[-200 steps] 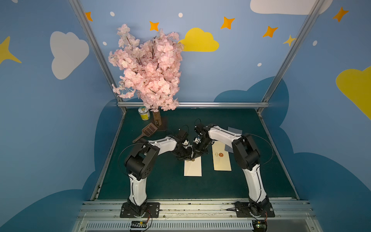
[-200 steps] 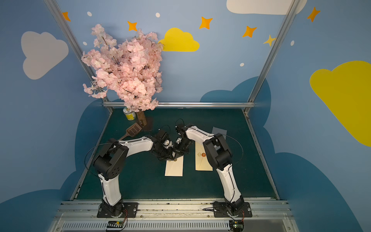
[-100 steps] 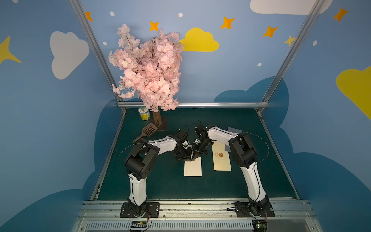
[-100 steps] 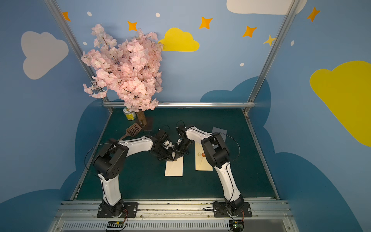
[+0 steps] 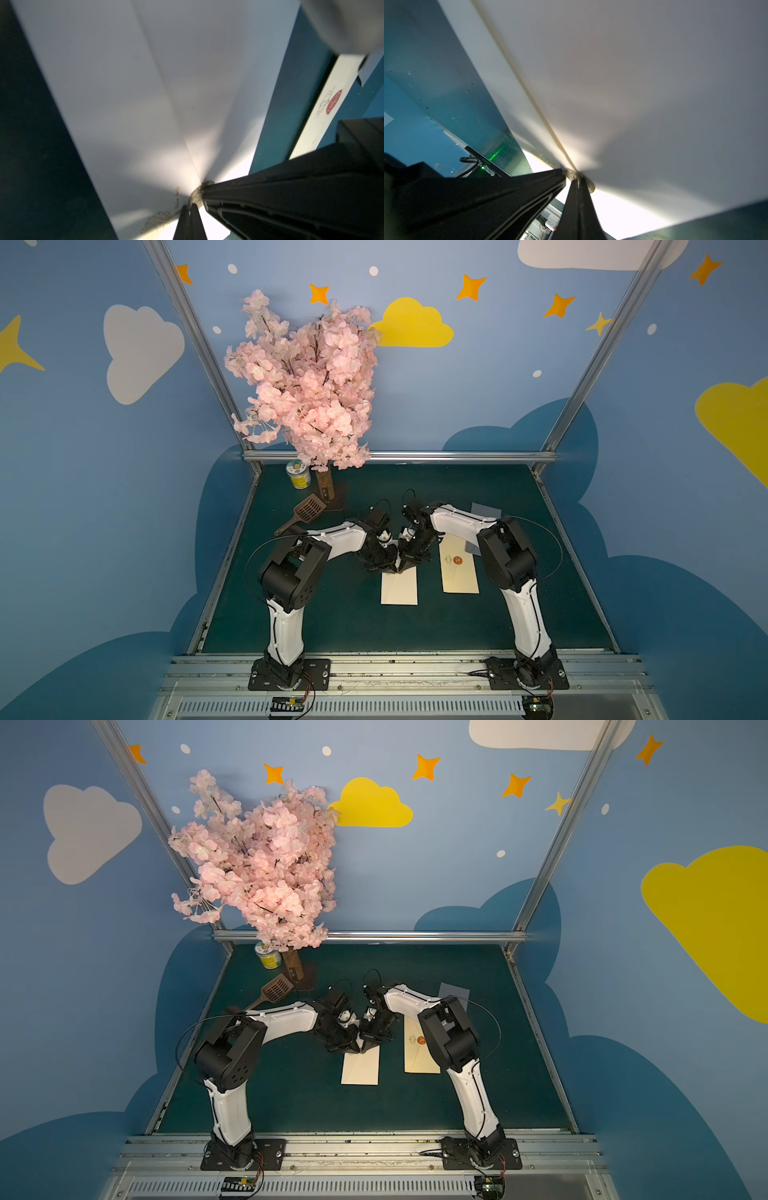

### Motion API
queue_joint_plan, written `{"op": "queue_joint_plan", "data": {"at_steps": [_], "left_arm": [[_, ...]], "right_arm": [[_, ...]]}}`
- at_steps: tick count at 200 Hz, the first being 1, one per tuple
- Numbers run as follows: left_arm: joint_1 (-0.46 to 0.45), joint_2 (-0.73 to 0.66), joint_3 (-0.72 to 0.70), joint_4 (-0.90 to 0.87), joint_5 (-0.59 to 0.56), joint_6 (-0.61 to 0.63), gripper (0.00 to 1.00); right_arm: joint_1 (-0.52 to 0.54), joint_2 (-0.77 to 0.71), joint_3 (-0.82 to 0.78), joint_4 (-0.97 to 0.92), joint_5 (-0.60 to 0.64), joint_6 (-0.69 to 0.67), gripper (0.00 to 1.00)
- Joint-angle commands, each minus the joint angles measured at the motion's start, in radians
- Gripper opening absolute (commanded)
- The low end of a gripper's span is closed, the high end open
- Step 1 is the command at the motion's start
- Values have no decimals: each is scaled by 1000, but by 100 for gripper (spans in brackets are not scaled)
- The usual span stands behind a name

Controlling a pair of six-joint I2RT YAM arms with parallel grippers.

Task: Fold the letter paper in half and place it into the envelope
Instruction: Fold the envelope flap on the envelope.

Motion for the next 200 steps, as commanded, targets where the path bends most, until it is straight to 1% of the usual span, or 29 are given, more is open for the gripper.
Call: {"op": "queue_joint_plan", "data": {"at_steps": [1, 52, 90, 122, 167, 200], "left_arm": [[4, 23, 17, -23, -2, -2, 3], [4, 23, 23, -21, 1, -13, 3], [4, 31, 31, -2, 7, -33, 3], [5, 37, 34, 6, 5, -37, 3], [20, 27, 10, 33, 5, -45, 3], [27, 9, 16, 18, -11, -21, 3]], "right_arm": [[-2, 64, -72, -89, 229, -17, 0], [4, 82, -40, -74, 156, -31, 0], [14, 60, -111, -19, 79, -11, 0], [25, 33, -171, -13, 80, -8, 0], [26, -43, -273, -10, 94, 15, 0], [19, -96, -266, -27, 110, 9, 0]]}}
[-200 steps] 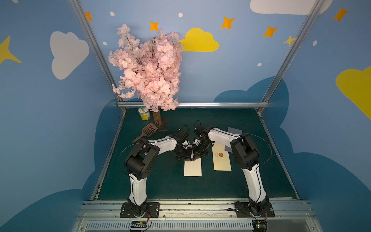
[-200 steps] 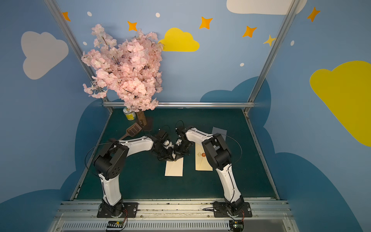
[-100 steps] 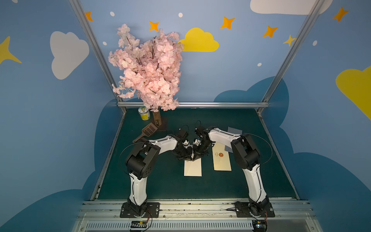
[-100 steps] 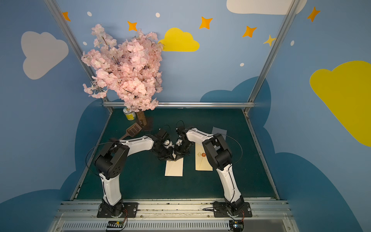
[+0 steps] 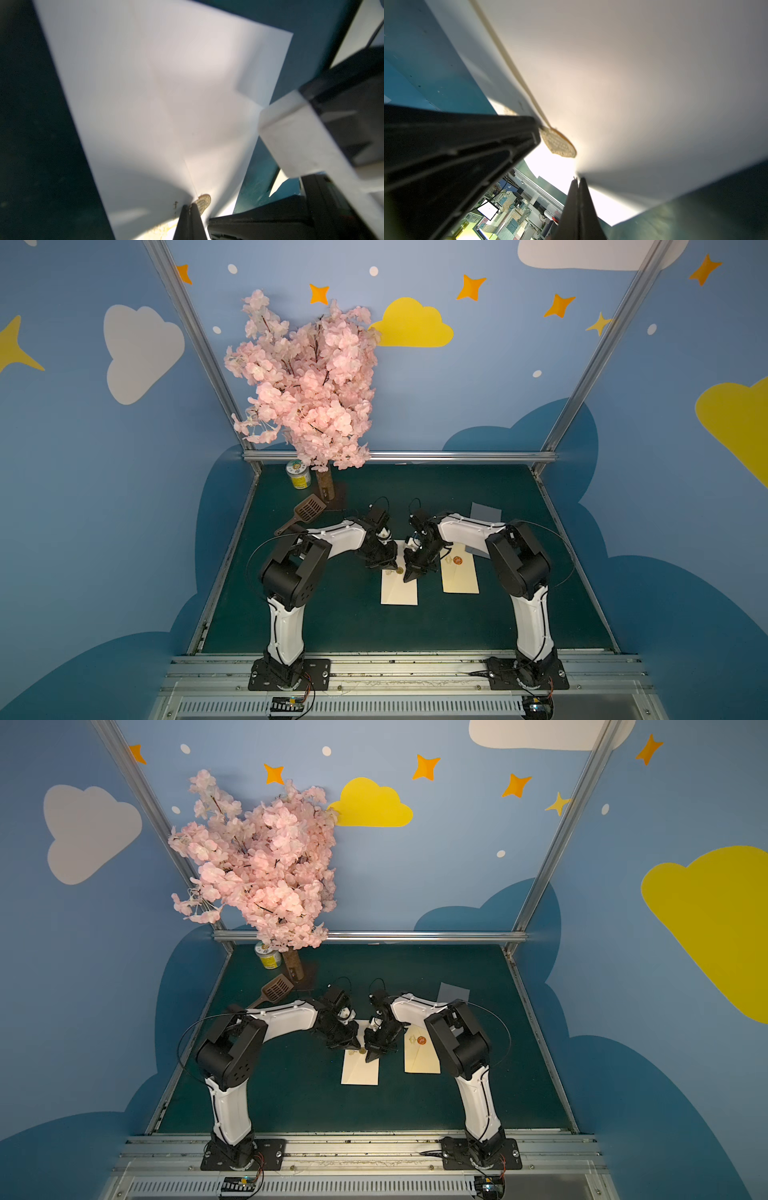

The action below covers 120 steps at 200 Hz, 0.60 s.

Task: Fold the letter paper in half and place it into the envelope
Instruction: Fold the envelope flap on the envelope, then reset both arms

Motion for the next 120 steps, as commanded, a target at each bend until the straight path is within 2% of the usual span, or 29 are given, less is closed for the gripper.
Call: {"op": "queue_joint_plan", "data": {"at_steps": [1, 32, 61, 66, 73, 85, 92, 98, 106, 120], "left_arm": [[7, -5, 4, -16, -13, 23, 3], [9, -61, 90, -115, -65, 102, 3], [40, -203, 136, -194, -131, 203, 3], [52, -234, 132, -200, -143, 220, 5], [70, -282, 124, -209, -166, 238, 11], [109, -367, 92, -217, -190, 268, 32], [135, -420, 63, -216, -233, 283, 49], [159, -471, 33, -212, -257, 293, 62], [186, -542, -16, -200, -305, 304, 78], [228, -678, -133, -143, -381, 322, 96]], "right_arm": [[4, 24, -42, -112, 164, 10, 0], [-25, -54, 55, -152, 165, -18, 0], [-76, -153, 168, -215, 193, -74, 0], [-88, -174, 185, -220, 196, -85, 10], [-106, -202, 203, -228, 203, -96, 31], [-139, -253, 230, -230, 215, -118, 68], [-158, -283, 238, -230, 228, -131, 86], [-171, -305, 240, -226, 247, -141, 92], [-188, -336, 239, -221, 275, -153, 96], [-211, -375, 225, -221, 348, -168, 98]]}}
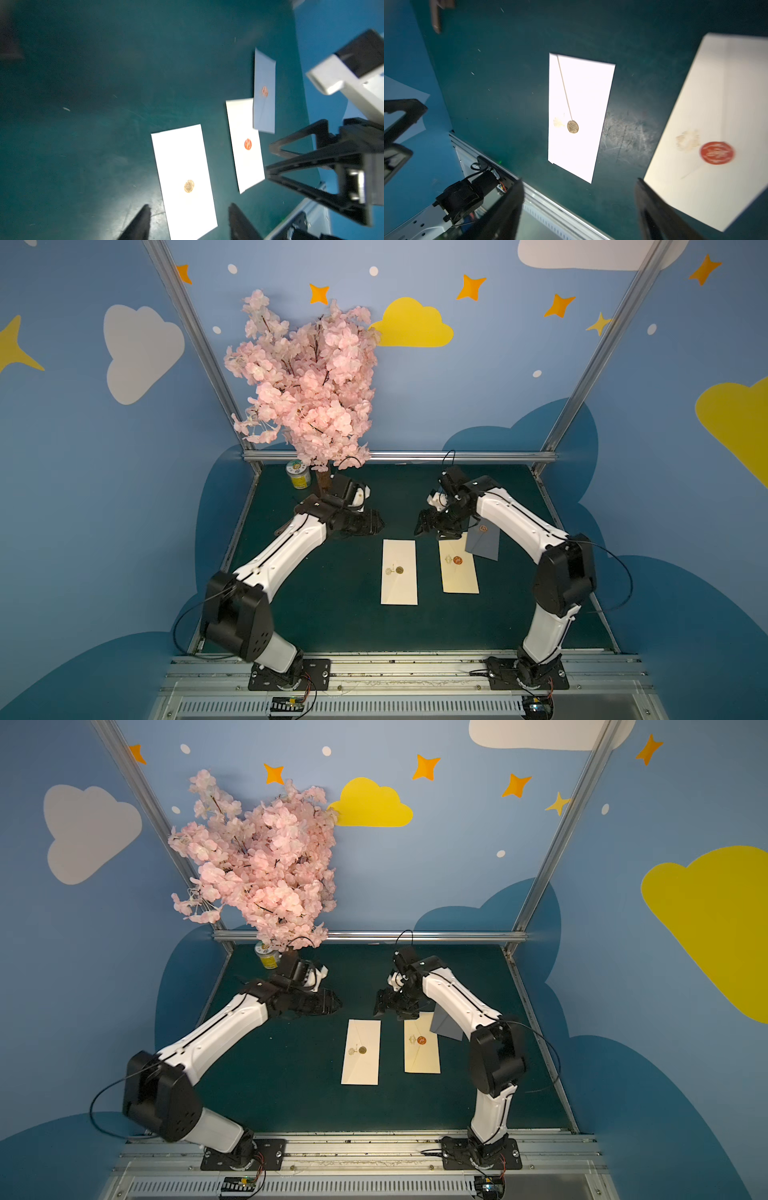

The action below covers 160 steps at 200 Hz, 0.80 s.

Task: Fold the letter paper in half and place it into the envelope
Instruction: Reset both arms

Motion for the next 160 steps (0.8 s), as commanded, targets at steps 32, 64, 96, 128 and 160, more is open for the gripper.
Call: {"op": "queue_joint_plan", "data": {"at_steps": [32, 64, 96, 128, 160], "left_arm": [[180, -418, -437, 153, -205, 117, 100], [221, -478, -553, 247, -346, 133, 100], [294, -347, -582, 400, -447, 83, 100], [369, -143, -539, 465, -435, 85, 100], [413, -82, -631, 787, -408, 176, 100]], "right_arm": [[-72, -157, -163, 16, 333, -100, 98], [-79, -350, -503, 292, 645, -127, 98], [-194, -482, -760, 568, 744, -146, 98], [-331, -552, -962, 914, 680, -236, 98], [-404, -482, -1143, 1328, 700, -302, 98]]}}
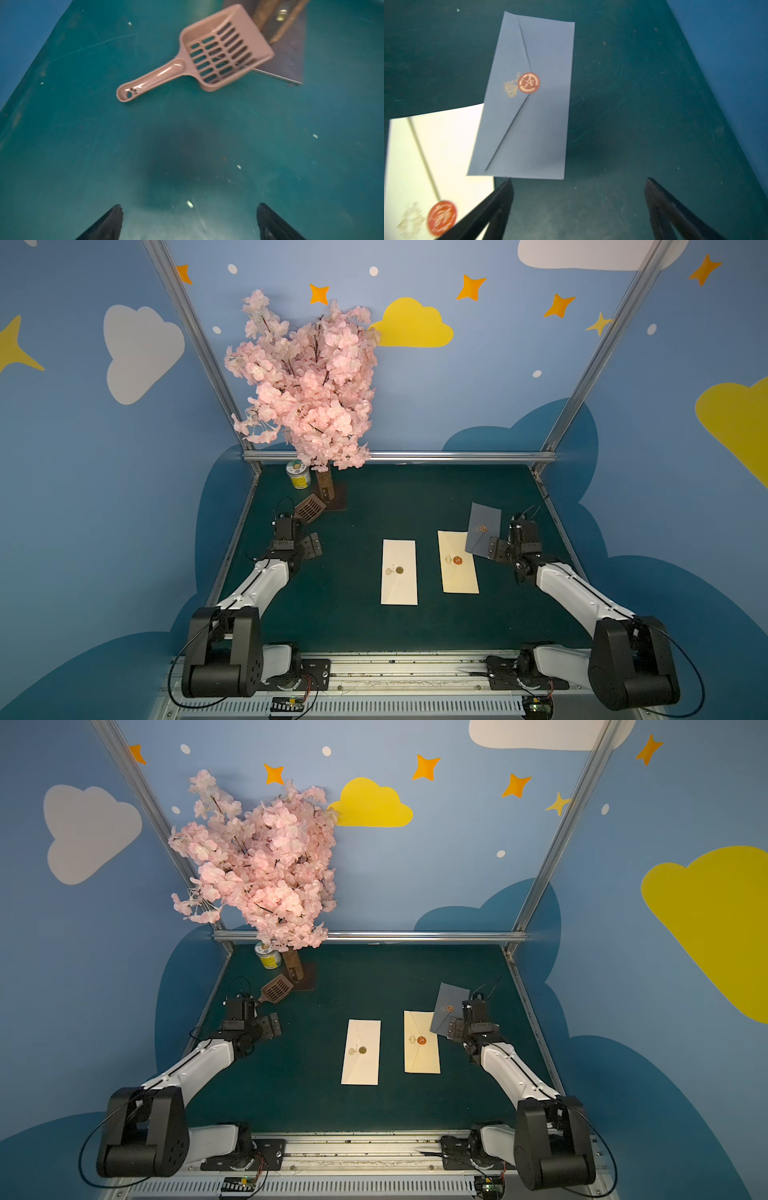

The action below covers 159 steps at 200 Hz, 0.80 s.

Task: Fold the letter paper in half and place it into the envelope
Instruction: Reset both arms

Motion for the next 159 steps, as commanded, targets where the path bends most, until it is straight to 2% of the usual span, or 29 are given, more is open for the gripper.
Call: {"op": "queue_joint_plan", "data": {"at_steps": [1, 28, 42, 52, 68, 75, 95, 100, 107, 113, 131, 159], "left_arm": [[21, 17, -52, 275, 3, 78, 100], [26, 34, -184, 621, -9, 156, 100], [50, 96, -207, 723, 57, 130, 100], [46, 149, -230, 854, 94, 167, 100], [26, 134, -241, 829, 142, 205, 100], [21, 152, -266, 891, 122, 200, 100], [14, 260, -314, 1123, 137, 219, 100], [13, 252, -299, 1085, 148, 223, 100], [13, 219, -269, 966, 149, 220, 100], [12, 198, -258, 911, 153, 221, 100], [-8, 248, -278, 1032, 210, 283, 100], [-17, 232, -257, 967, 201, 286, 100]], "right_arm": [[-38, 54, -80, 402, 28, -68, 98], [-62, 106, -132, 597, -13, -97, 98], [-65, 145, -133, 669, -13, -115, 98], [-67, 168, -128, 696, -22, -115, 98], [-61, 223, -148, 804, -8, -117, 98], [-60, 251, -166, 884, -26, -132, 98], [-54, 227, -174, 830, -88, -150, 98], [-54, 223, -188, 834, -109, -138, 98], [-56, 232, -210, 890, -186, -198, 98], [-53, 251, -224, 949, -188, -225, 98], [-46, 327, -284, 1180, -170, -220, 98], [-43, 311, -283, 1152, -149, -208, 98]]}}
